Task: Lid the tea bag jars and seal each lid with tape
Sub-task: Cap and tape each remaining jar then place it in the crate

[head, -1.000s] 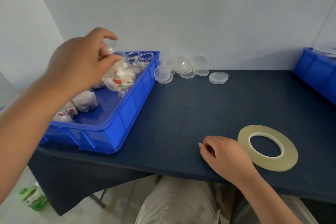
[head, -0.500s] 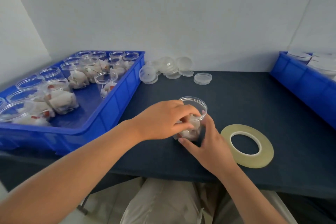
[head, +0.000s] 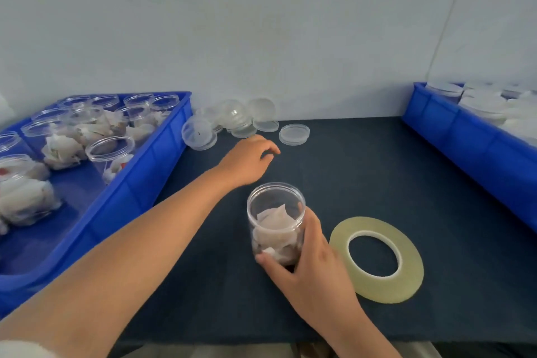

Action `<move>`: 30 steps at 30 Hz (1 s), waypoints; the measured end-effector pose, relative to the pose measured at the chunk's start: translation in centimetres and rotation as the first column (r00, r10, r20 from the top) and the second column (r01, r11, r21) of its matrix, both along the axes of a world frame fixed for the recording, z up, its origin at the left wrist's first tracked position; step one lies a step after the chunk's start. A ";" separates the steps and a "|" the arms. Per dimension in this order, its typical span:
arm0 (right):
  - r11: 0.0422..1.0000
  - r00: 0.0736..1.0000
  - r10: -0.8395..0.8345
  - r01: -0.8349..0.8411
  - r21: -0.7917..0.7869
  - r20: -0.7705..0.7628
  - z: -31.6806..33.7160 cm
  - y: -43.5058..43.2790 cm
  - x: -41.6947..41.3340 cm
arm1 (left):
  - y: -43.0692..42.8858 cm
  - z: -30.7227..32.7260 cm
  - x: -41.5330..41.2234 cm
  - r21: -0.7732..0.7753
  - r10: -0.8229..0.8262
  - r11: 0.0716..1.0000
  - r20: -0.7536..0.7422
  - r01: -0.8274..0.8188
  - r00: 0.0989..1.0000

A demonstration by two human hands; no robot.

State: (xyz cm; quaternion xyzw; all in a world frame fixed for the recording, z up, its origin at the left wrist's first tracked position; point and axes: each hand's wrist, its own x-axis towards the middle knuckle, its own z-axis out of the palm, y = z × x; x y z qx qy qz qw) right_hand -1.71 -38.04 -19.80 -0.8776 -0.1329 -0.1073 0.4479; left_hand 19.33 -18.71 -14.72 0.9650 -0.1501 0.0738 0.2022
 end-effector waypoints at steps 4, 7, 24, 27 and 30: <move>0.999 0.998 0.040 -0.040 -0.001 -0.048 0.1 -0.1 0.3 | -2.2 -0.9 6.1 0.320 -0.106 0.941 -0.015 0.105 0.994; 0.998 0.994 0.062 -0.063 -0.011 -0.090 -0.1 0.0 0.7 | -3.9 -1.4 9.5 0.365 -0.113 0.922 -0.063 0.129 0.992; 0.996 0.995 0.091 -0.091 -0.013 -0.041 0.1 -0.2 0.8 | -1.0 1.5 1.7 -0.643 0.168 0.762 0.086 -0.074 0.982; 0.997 0.997 0.070 -0.071 -0.039 -0.011 0.2 -0.4 0.8 | 1.4 2.1 -2.2 -0.787 0.038 0.580 -0.233 -0.211 0.972; 0.997 0.998 0.067 -0.067 -0.034 0.001 0.3 -0.4 0.5 | 4.2 0.8 -7.2 -0.476 0.136 0.820 -0.377 -0.317 0.916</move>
